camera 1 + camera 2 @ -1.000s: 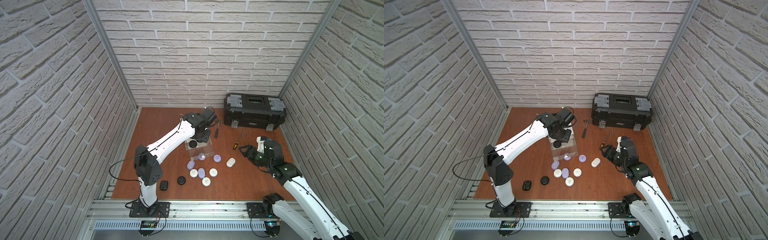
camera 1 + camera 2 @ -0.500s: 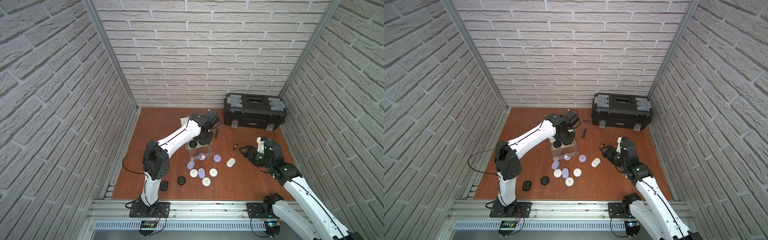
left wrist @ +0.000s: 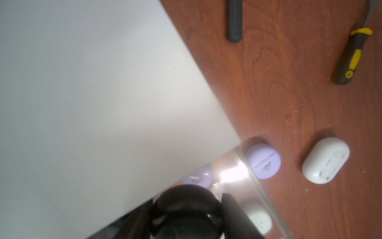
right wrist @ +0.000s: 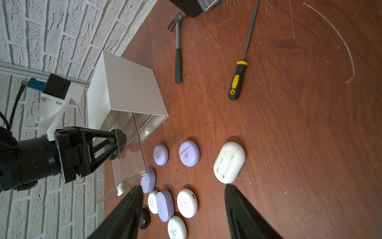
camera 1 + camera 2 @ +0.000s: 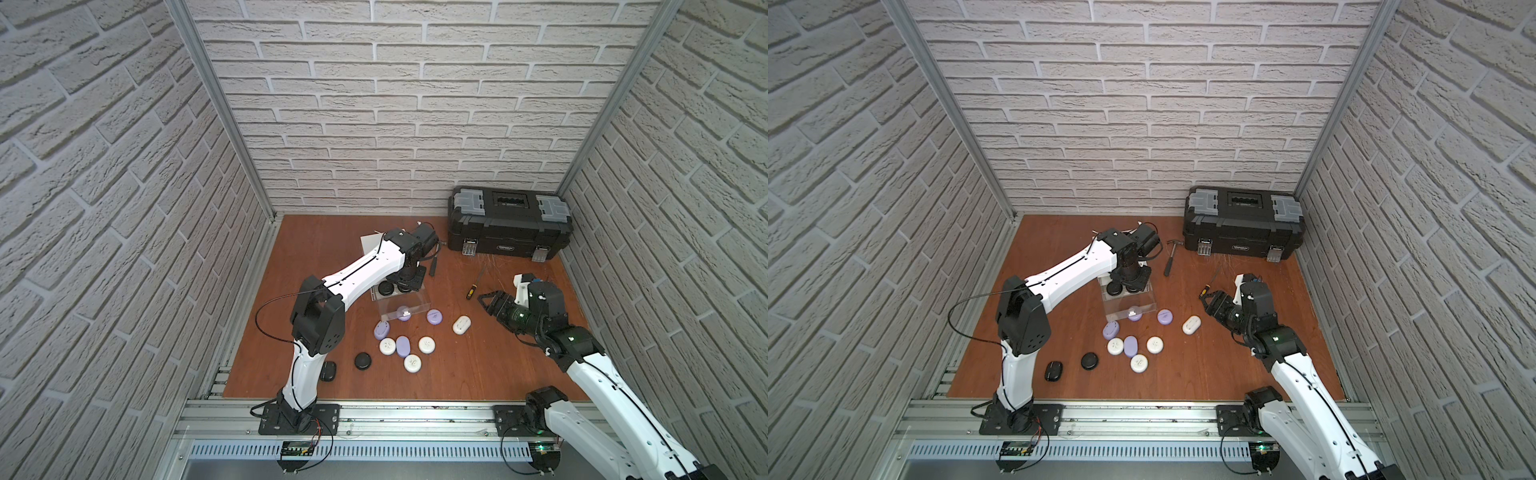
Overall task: Put the bluetooth earphones in the drawer according to color
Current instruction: Place the bluetooth earphone in the drawer.
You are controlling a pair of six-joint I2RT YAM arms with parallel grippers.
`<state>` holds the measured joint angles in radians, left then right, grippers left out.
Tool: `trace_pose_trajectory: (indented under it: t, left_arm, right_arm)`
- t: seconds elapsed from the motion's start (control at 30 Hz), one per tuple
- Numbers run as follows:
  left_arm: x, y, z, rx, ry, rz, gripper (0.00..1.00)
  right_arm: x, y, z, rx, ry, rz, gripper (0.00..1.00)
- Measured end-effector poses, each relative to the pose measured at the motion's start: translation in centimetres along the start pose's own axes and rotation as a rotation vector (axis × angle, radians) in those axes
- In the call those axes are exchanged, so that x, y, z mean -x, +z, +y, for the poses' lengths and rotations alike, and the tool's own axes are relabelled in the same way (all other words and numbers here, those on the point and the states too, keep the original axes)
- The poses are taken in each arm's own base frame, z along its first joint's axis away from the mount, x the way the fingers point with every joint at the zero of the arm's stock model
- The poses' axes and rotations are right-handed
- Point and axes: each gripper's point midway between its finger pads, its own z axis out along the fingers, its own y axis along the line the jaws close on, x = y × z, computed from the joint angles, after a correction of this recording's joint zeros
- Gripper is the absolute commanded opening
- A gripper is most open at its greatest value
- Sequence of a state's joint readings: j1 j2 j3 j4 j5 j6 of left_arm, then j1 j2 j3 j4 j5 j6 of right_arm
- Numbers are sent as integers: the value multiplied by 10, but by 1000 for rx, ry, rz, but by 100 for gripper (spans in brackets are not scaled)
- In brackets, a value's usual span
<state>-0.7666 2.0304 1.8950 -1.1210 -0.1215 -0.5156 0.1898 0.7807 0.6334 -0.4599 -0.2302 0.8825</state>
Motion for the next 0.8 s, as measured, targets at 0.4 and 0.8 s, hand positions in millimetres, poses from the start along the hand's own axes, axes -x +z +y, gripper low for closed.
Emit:
trace_pose_trajectory:
  t: [0.4, 0.8]
  left_arm:
    - [0, 10, -2, -9, 3, 17, 45]
    - [1, 10, -2, -11, 3, 16, 59]
  right_arm:
    - [-1, 1, -1, -3, 1, 2, 67]
    - [0, 1, -2, -4, 3, 1, 67]
